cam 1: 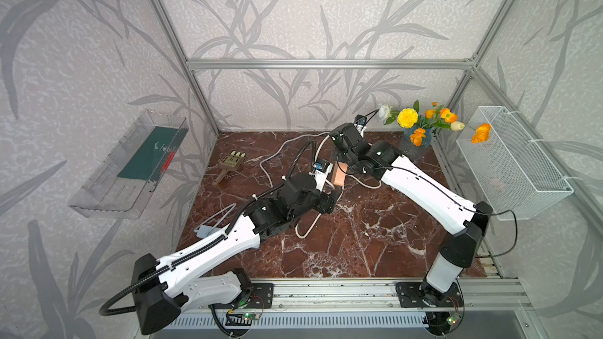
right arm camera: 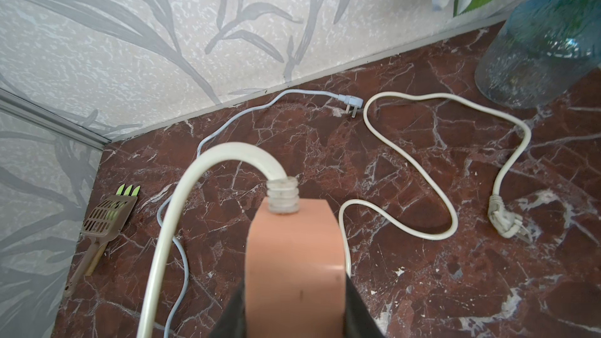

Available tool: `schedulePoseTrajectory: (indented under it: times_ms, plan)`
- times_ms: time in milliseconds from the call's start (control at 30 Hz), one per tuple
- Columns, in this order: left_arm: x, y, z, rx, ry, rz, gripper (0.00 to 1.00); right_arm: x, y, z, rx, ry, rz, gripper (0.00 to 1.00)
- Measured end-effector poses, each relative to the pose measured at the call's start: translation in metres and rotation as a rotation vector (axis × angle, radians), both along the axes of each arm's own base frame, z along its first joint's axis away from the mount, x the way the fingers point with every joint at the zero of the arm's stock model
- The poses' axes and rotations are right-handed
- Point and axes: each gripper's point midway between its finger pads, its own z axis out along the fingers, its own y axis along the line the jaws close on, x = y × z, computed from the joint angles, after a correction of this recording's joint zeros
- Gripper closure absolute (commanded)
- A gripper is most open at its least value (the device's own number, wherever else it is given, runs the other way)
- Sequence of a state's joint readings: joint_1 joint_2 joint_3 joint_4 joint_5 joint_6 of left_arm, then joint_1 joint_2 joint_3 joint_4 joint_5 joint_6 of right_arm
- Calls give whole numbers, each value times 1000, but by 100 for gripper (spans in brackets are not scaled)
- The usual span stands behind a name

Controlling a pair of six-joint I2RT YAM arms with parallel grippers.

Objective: Wrap the cord around the power strip
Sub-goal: Pick up the power strip from the center of the board.

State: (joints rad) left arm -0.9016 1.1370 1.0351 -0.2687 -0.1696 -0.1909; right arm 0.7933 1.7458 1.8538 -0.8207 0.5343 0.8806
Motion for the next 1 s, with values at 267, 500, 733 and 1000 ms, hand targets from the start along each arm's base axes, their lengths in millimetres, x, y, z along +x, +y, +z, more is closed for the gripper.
schedulePoseTrajectory:
  times_ms: [267,500,733,1000]
  plan:
    - [2,74,40,30,-112,152,16,-2,-26,-30,14,100,-51,86]
    - [0,2,9,35,11,-47,20,-6,-12,-33,100,145,-35,77]
    - [-5,-43,-45,130,98,-161,21,-10,-2,-36,174,186,-34,80]
    - [10,-27,-39,217,-123,-50,53,-16,7,-45,223,247,-26,77]
